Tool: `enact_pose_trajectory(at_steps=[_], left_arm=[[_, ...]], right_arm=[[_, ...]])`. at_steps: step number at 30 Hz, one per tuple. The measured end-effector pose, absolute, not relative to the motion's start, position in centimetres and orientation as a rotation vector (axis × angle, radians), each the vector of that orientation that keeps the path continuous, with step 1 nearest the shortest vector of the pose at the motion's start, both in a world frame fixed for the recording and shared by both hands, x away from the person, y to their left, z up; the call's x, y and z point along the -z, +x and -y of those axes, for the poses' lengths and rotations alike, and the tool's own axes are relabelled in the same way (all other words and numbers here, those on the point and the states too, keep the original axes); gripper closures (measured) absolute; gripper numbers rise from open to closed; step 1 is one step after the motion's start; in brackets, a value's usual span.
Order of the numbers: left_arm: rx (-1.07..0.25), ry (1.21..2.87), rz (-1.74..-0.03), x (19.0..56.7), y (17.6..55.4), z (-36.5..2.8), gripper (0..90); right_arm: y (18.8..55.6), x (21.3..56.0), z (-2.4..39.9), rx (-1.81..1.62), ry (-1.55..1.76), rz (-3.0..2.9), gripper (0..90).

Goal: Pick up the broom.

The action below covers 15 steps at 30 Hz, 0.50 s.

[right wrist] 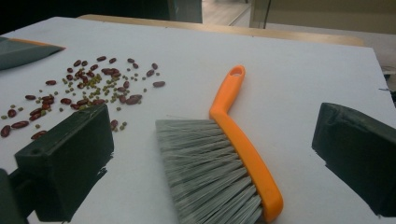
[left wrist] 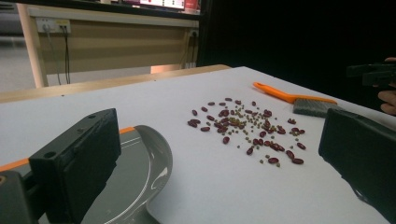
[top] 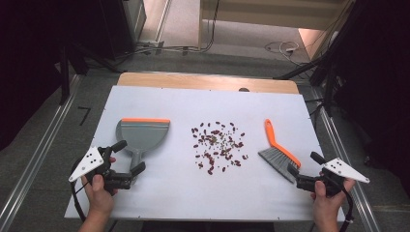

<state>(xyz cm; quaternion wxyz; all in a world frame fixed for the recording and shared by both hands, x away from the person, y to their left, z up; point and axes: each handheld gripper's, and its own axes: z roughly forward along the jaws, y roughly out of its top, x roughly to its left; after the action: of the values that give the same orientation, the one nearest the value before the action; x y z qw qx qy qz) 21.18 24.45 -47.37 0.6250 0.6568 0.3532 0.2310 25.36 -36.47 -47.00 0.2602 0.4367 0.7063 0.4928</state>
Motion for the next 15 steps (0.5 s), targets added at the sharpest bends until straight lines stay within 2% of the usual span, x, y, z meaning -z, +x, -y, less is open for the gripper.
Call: enact_pose_trajectory(at_steps=[15], left_arm=[[-0.525, 1.482, -0.833, 46.8, 21.2, -24.7, 0.1]], right_arm=[[27.7, 44.5, 34.2, -1.311, 1.193, -1.967, 0.0]])
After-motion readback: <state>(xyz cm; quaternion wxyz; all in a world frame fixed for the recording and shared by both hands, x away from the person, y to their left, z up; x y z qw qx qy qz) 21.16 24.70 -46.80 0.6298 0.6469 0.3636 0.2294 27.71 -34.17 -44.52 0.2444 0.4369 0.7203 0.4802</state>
